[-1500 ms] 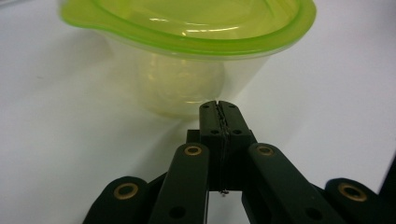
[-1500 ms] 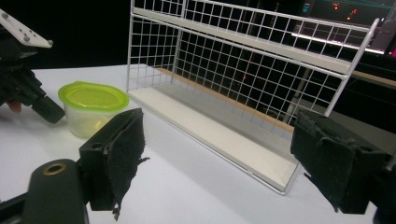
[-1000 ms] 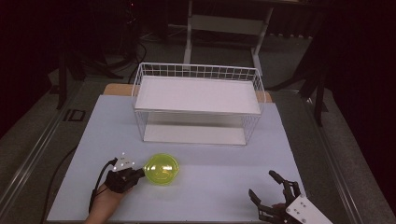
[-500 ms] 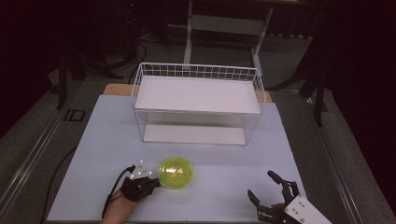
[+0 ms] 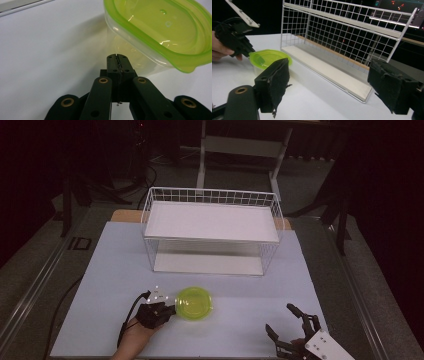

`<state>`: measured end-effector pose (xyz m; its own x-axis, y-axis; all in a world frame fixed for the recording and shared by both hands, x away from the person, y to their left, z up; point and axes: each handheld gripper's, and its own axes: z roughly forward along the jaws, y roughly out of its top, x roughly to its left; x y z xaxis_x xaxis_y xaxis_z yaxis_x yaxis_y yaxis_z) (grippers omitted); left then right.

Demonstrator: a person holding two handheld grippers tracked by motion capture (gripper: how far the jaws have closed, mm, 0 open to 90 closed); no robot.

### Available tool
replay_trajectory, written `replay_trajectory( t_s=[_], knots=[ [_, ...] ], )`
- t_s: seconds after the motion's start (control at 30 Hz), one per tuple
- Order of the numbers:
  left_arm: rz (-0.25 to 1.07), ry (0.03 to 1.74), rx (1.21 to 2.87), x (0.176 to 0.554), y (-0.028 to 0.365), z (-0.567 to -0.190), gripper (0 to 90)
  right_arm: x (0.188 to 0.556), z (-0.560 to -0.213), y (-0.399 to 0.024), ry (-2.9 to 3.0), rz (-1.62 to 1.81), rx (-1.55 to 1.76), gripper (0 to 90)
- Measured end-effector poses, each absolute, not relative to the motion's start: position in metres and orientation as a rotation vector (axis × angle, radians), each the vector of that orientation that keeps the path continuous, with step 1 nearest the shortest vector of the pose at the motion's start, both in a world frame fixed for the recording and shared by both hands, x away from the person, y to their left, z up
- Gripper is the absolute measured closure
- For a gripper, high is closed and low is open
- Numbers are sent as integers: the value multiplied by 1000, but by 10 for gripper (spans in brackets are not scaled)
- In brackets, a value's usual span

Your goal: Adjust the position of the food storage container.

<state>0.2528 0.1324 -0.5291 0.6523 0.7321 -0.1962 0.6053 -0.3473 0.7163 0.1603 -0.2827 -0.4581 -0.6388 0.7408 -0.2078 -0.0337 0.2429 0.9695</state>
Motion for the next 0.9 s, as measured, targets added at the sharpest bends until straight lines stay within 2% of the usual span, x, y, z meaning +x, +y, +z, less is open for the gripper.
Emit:
replay_trajectory(
  t_s=[0.9],
  knots=[
    [132,947,2095,265,85,-532,898,162,-461,-286,1862,1459,661,175]
  ],
)
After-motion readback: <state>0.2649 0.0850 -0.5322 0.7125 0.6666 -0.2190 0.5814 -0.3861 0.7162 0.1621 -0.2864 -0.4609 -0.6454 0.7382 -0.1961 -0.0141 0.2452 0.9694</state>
